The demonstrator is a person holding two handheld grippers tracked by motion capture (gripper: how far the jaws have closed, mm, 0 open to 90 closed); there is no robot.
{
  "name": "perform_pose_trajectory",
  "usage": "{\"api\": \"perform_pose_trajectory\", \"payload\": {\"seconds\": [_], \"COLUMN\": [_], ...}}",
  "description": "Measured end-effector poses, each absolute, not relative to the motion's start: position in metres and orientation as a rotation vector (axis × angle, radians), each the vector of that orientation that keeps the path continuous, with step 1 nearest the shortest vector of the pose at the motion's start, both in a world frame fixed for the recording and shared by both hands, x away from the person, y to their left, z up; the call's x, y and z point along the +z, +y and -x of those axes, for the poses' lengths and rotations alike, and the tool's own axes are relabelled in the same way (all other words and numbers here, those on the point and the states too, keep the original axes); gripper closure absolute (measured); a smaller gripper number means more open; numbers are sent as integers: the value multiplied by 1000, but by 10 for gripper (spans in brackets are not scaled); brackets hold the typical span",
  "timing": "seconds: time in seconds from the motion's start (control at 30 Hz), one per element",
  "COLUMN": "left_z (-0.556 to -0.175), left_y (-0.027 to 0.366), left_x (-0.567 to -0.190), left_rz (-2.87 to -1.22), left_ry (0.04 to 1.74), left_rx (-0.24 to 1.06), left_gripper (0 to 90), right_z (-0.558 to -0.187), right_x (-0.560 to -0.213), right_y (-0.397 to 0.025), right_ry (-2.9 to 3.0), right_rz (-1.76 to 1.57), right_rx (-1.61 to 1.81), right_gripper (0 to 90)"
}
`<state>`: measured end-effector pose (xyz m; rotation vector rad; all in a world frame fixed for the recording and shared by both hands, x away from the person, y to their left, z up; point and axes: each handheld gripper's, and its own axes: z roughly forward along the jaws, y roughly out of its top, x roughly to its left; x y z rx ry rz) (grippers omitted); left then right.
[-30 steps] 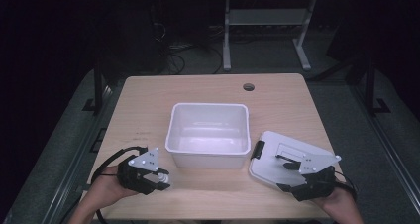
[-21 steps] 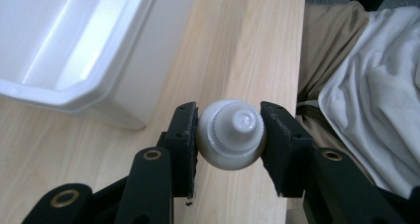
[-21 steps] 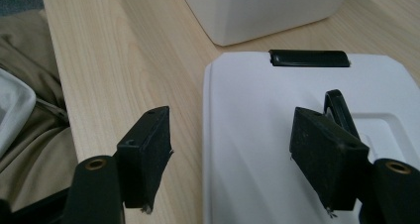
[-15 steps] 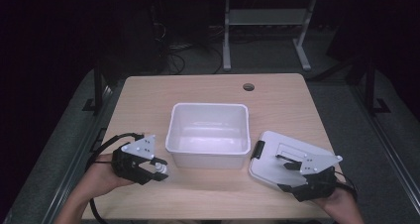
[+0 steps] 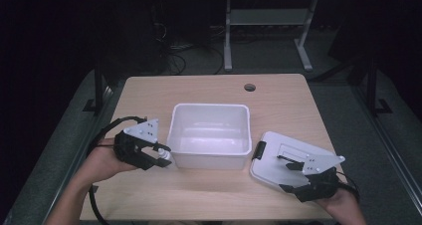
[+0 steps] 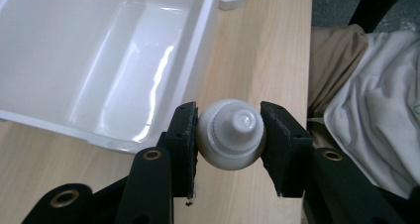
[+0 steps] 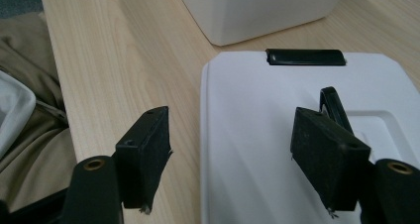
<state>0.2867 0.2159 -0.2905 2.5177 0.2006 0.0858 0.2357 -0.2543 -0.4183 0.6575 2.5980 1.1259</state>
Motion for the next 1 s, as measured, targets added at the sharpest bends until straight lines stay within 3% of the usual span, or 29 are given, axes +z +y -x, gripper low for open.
{"api": "perform_pose_trajectory", "payload": {"seconds": [0.6, 1.0], "left_z": [-321, -344], "left_y": [203, 188], "left_x": [-273, -291], "left_rz": [-2515, -2576], "left_ry": [216, 235], "left_rx": [120, 112], "left_gripper": [598, 598], "right_z": [-238, -239], "right_x": [-420, -420], "right_y": [-257, -263], "right_ry": [2596, 2587], "right_rz": [-662, -669], "right_rx": [1145, 1159], "right_gripper": [306, 306]}}
